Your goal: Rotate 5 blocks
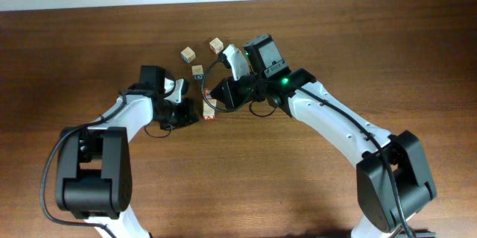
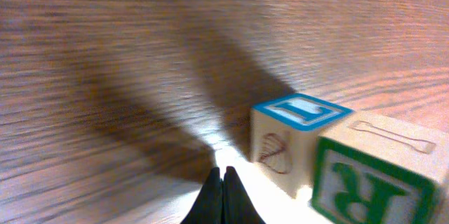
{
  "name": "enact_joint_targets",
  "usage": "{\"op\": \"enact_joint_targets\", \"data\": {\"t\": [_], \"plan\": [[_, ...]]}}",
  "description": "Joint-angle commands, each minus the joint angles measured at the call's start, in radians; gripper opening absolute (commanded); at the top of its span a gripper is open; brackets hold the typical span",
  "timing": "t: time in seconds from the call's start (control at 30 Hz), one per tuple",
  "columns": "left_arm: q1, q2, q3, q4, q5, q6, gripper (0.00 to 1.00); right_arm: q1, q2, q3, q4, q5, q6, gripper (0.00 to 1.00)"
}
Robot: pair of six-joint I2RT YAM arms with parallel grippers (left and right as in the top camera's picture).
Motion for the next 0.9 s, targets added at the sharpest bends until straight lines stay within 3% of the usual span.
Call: {"op": "enact_joint_targets", "data": {"t": [0.0,0.13,0.87], "plan": [[0.017,-0.006,0.014,-0.01,-0.1,-0.006,0.0,0.016,0.068,-0.038,-0.03,0.089,-0.003,0.04],[0.017,-0.006,0.014,-0.015,-0.211,-0.033,0.0,0.016,0.068,-0.038,-0.027,0.093,-0.003,0.04],[0.017,-0.006,0.014,-0.016,-0.232,-0.032,0.0,0.061,0.068,0.002,-0.055,0.174,-0.093,0.04]]}}
